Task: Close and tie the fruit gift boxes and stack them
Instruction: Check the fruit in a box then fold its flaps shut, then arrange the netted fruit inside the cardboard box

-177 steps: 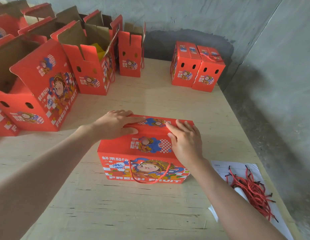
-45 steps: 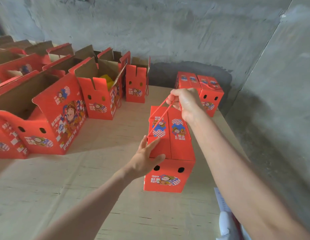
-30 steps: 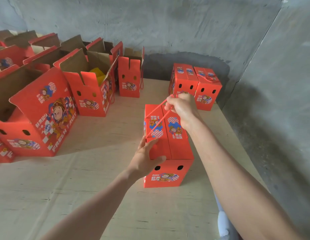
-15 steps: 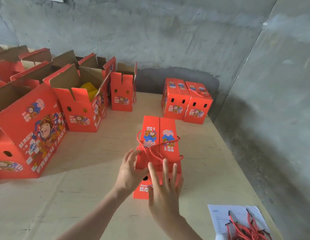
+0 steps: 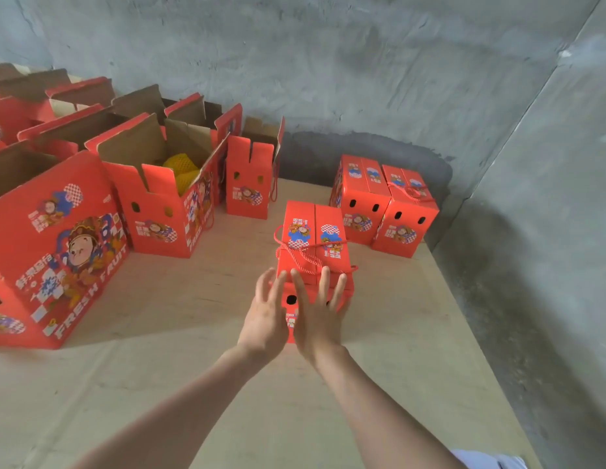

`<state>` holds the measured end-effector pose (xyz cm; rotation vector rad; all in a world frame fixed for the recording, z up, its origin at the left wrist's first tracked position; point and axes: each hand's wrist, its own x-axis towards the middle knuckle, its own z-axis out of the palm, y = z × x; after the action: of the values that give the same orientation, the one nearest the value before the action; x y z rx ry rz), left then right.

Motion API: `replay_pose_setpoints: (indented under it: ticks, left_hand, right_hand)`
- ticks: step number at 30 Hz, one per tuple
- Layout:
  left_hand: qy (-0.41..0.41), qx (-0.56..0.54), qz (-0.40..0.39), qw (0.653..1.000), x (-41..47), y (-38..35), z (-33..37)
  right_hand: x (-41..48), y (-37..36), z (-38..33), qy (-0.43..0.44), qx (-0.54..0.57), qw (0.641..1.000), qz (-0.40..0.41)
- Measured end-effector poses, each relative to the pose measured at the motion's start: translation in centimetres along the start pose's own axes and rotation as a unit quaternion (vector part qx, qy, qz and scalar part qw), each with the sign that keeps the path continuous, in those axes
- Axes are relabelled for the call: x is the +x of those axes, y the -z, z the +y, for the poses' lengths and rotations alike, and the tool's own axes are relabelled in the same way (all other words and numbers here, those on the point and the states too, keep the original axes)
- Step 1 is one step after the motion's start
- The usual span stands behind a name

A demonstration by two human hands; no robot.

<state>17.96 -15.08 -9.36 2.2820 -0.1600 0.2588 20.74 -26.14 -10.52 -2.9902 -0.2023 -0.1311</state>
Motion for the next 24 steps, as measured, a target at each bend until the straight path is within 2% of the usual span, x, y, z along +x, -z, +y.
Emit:
replay_pose_setpoints:
  ticks: [2,5,10,13,17,20,24]
  left_hand:
    - [-0.007,0.110,-0.063,0.992,2.4,-0.6,-0.5]
    - [0.034,0.203,-0.140,0.968,7.3,-0.4,-0.8]
    - [0.058,0.341,-0.182,0.921,15.0,-0.8,-1.3]
    - [0.040,0.389,-0.180,0.903,19.3,-1.4,-2.4]
    - [0.021,0.362,-0.168,0.917,25.0,-2.3,-3.7]
    - [-0.002,0.320,-0.105,0.942,27.8,-2.3,-4.6]
    - [-0.024,0.359,-0.068,0.931,28.8,-0.3,-6.6]
  right_hand:
    - [3.2,0.4,0.7,0.015,-0.007,1.000,-0.023]
    - [8.2,1.2,1.3,0.033,-0.032,0.998,-0.054]
    - [15.7,0.7,1.7,0.030,-0.055,0.997,-0.050]
    - [20.2,0.0,2.3,0.027,-0.069,0.997,-0.039]
    - [26.1,-1.3,3.8,0.017,-0.092,0.996,-0.003]
    - [30.4,-1.9,5.3,0.003,-0.105,0.994,0.018]
    - [34.7,-2.2,5.7,-0.007,-0.123,0.992,0.023]
